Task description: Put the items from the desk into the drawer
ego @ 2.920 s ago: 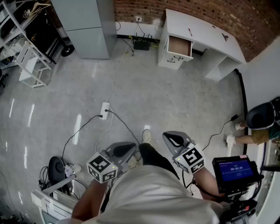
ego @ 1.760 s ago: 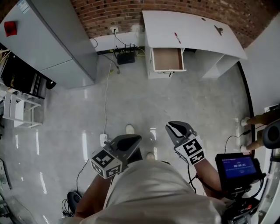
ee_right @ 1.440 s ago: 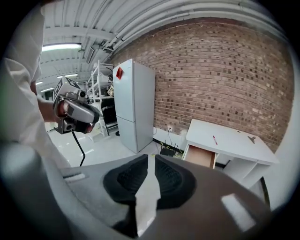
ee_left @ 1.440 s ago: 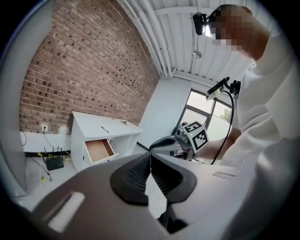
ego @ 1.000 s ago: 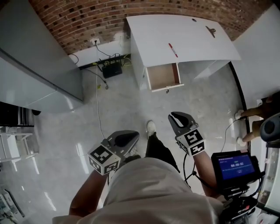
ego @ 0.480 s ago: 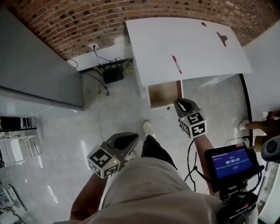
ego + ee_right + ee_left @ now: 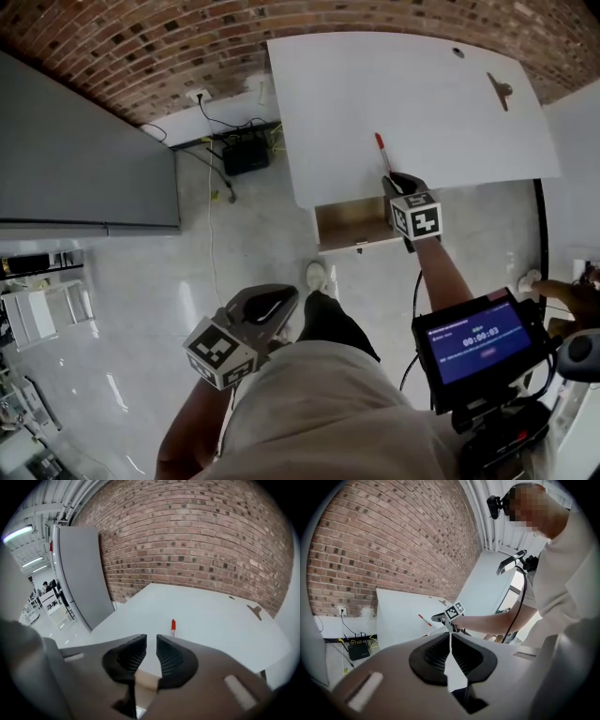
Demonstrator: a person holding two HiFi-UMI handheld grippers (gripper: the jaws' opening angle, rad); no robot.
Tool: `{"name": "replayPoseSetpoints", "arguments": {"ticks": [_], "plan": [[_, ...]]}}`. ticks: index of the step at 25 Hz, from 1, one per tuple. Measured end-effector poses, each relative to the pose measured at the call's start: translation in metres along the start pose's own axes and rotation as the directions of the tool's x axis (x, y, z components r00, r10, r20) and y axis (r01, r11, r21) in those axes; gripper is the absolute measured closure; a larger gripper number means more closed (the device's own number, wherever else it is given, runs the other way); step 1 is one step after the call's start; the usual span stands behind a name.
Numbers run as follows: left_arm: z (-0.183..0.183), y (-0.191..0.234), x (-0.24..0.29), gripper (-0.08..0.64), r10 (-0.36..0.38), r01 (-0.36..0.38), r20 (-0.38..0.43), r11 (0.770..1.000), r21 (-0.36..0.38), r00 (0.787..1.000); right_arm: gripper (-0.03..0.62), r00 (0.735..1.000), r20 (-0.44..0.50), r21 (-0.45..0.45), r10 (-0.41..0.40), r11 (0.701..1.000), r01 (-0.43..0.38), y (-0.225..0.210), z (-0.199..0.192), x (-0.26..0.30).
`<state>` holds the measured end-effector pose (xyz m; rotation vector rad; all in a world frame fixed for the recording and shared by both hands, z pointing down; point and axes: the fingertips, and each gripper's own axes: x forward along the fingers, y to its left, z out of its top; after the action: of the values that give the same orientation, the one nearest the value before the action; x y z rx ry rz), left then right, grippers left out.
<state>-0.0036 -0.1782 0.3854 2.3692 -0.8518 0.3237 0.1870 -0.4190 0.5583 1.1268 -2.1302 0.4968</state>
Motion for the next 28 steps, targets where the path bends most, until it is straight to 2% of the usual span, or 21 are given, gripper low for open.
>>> {"name": "replayPoseSetpoints", "arguments": {"ticks": [4, 12, 18, 20, 25, 28], "plan": [[0.005, 0.022, 0.025, 0.54, 0.044, -0.044, -0.004, 0.999, -0.017, 0.999, 0.522, 0.999, -0.037, 0.02, -0.006, 1.0, 0.007, -0.037, -0.001, 0.061], [0.004, 0.011, 0.025, 0.54, 0.064, -0.065, -0.024, 0.997, -0.047, 0.998, 0.512, 0.99, -0.143, 0.062, -0.021, 0.998, 0.03, -0.066, -0.016, 0.091], [-0.001, 0.002, 0.021, 0.54, 0.065, -0.067, -0.034, 0.996, -0.06, 0.997, 0.513, 0.987, -0.155, 0.091, -0.037, 0.995, 0.051, -0.067, -0.021, 0.083], [0.0, 0.001, 0.024, 0.54, 0.064, -0.065, -0.029, 0.996, -0.059, 0.998, 0.546, 0.987, -0.152, 0.087, -0.049, 0.994, 0.062, -0.07, -0.019, 0.084], [0.005, 0.0, 0.026, 0.54, 0.041, -0.043, -0.037, 0.998, -0.051, 0.998, 0.548, 0.991, -0.129, 0.16, -0.045, 0.985, 0.065, -0.065, -0.018, 0.079], [0.003, 0.005, 0.025, 0.54, 0.027, -0.03, -0.052, 0.998, -0.059, 0.998, 0.548, 0.993, -0.115, 0.165, -0.037, 0.985, 0.055, -0.056, -0.018, 0.074]]}}
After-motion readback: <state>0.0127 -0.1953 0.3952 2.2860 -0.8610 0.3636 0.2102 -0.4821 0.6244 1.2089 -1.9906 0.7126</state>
